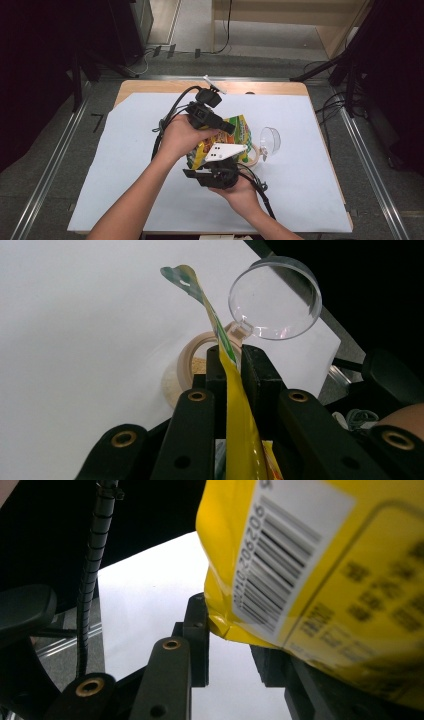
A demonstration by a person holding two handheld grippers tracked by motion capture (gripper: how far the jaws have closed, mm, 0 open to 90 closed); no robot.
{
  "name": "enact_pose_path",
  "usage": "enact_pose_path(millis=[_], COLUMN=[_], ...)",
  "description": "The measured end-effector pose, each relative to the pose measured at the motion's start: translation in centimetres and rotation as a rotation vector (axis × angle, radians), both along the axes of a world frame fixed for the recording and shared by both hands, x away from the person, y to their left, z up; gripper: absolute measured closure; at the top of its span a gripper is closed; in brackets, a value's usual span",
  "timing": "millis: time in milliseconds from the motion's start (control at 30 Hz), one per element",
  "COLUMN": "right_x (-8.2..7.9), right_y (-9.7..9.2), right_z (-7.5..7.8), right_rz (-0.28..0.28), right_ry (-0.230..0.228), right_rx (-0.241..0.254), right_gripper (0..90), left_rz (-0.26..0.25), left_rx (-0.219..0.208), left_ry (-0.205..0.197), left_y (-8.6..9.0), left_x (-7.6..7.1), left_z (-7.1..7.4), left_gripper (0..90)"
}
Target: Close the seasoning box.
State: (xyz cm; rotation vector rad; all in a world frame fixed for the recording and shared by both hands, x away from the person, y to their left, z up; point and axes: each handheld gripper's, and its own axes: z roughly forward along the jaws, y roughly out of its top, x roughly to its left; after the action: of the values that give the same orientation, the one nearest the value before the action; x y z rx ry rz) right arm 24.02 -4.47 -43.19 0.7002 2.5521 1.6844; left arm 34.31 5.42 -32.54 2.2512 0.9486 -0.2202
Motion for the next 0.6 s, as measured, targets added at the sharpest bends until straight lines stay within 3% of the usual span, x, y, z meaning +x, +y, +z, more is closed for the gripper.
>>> enact_pose_path(millis=[600], right_x=[-0.11], right_y=[-0.01], right_z=[0.09], right_rz=[-0.002], right_ry=[-0.005], right_rx=[0.006], right_gripper=[72.3], left_rz=[0.002], left_rx=[-0.001], left_ry=[0.005], left_y=[0.05], left_x=[0.10], left_z=[0.02], left_gripper=[82.9])
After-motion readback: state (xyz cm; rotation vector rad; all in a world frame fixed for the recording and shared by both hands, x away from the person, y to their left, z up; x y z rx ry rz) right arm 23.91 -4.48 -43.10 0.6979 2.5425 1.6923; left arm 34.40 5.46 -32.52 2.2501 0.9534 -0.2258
